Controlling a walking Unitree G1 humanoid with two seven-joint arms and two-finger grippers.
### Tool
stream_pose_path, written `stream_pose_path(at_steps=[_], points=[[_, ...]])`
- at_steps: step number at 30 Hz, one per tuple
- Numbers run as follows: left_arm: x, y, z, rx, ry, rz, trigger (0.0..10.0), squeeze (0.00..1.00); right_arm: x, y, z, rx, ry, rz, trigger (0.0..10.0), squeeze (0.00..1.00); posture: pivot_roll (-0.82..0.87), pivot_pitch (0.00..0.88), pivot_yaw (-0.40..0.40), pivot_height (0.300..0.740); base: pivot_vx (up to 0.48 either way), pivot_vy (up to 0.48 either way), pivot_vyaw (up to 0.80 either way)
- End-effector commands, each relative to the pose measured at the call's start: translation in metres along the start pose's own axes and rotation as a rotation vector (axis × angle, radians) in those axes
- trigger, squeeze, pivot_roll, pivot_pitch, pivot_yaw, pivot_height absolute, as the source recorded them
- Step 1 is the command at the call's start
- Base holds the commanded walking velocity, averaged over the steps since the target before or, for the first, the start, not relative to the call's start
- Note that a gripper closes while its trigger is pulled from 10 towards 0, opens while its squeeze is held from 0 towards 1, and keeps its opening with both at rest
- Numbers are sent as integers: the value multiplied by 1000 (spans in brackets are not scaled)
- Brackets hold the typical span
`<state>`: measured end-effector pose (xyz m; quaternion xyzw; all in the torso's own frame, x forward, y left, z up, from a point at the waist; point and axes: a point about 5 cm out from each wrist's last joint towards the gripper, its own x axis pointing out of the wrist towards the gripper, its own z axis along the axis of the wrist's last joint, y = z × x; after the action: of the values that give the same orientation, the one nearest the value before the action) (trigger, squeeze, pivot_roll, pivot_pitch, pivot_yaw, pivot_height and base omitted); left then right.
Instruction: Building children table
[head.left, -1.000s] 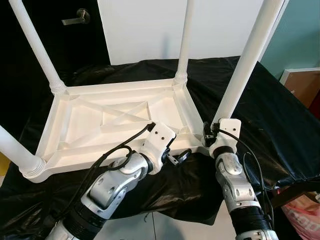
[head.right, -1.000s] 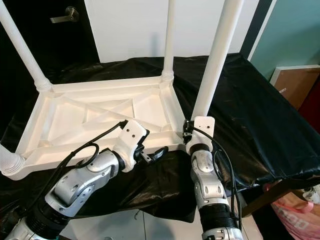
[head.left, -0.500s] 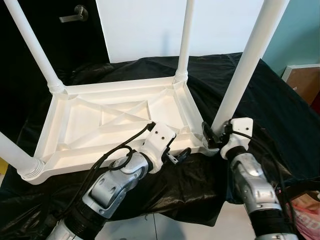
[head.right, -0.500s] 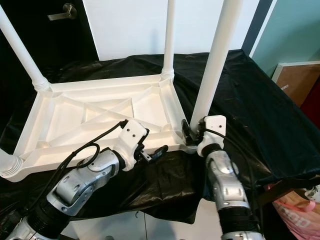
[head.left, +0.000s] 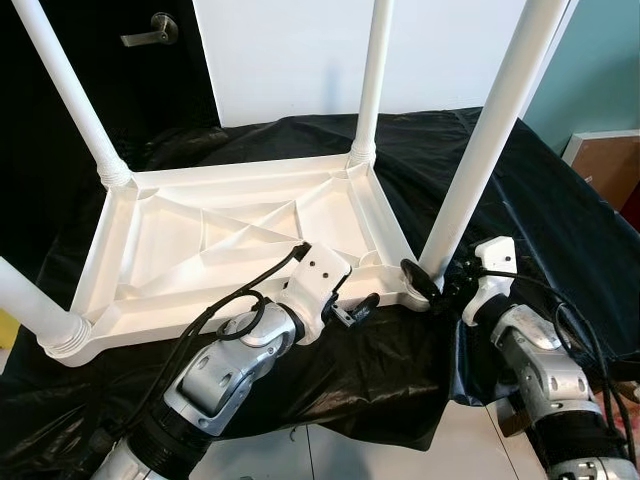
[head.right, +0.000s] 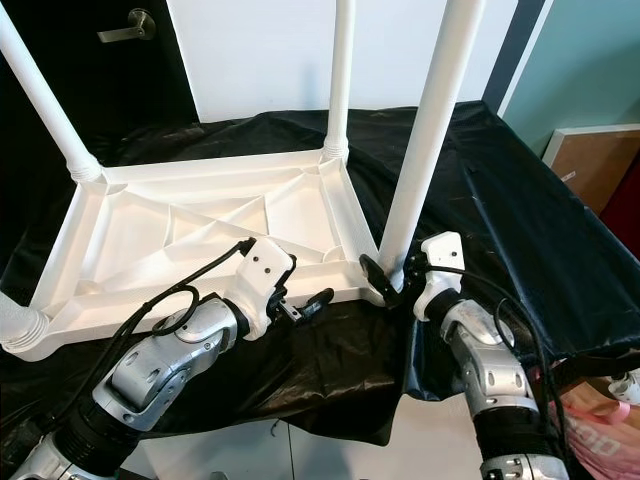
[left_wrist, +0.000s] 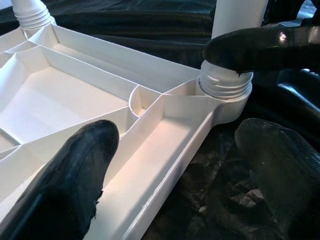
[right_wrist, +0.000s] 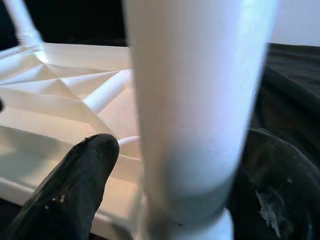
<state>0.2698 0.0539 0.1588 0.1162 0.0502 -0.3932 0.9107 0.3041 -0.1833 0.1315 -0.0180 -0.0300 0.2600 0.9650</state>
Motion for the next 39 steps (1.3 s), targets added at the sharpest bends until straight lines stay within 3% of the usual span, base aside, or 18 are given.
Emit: stream_pose_path(at_steps=[1, 2, 3, 4, 5, 6, 7, 14, 15, 17, 18, 32, 36, 39], points=[[2, -4, 0, 12, 10, -111, 10000, 0, 11, -1, -5, -28, 46, 109, 10000, 0, -70, 22, -13, 740, 0, 0, 0], [2, -4, 0, 12, 10, -111, 10000, 0, 11, -1, -5, -28, 46, 109, 10000, 0, -70, 22, -13, 740, 0, 0, 0], [3, -4, 1, 22, 16, -112, 10000, 0, 18, -1, -8, -54, 75, 165, 4902, 0, -70, 26, -11, 740, 0, 0, 0], [3, -4, 1, 22, 16, -112, 10000, 0, 18, -1, -8, -54, 75, 165, 4902, 0, -70, 26, -11, 740, 0, 0, 0], [4, -3, 1, 29, 19, -112, 10000, 0, 23, -1, -9, -73, 95, 202, 2902, 0, -70, 28, -11, 740, 0, 0, 0], [4, -3, 1, 29, 19, -112, 10000, 0, 23, -1, -9, -73, 95, 202, 2902, 0, -70, 28, -11, 740, 0, 0, 0], [4, -3, 2, 34, 19, -111, 10000, 0, 26, -2, -11, -82, 108, 219, 0, 0, -69, 35, -9, 740, 0, 0, 0], [4, -4, 2, 37, 11, -109, 10000, 0, 25, -4, -14, -85, 120, 212, 0, 0, -69, 41, -8, 740, 0, 0, 0], [3, -4, 2, 37, 9, -110, 10000, 0, 22, -4, -17, -76, 128, 191, 2275, 0, -70, 44, -10, 740, 0, 0, 0], [3, -4, 2, 37, 9, -110, 10000, 0, 22, -3, -18, -70, 131, 181, 2275, 0, -70, 44, -10, 740, 0, 0, 0], [2, -4, 2, 37, 9, -109, 10000, 0, 21, -3, -19, -60, 128, 157, 10000, 0, -70, 45, -11, 740, 0, 0, 0], [3, -4, 0, 37, 8, -106, 10000, 0, 25, 6, -22, -44, 92, -89, 10000, 0, -79, 53, -9, 740, 0, 0, 0], [3, -4, 0, 35, 10, -109, 10000, 0, 22, 14, -27, -17, 109, -339, 10000, 0, -82, 53, -10, 740, 0, 0, 0], [3, -5, 0, 35, 9, -108, 10000, 0, 20, 20, -29, -30, 108, -401, 10000, 0, -84, 53, -9, 740, 0, 0, 0]])
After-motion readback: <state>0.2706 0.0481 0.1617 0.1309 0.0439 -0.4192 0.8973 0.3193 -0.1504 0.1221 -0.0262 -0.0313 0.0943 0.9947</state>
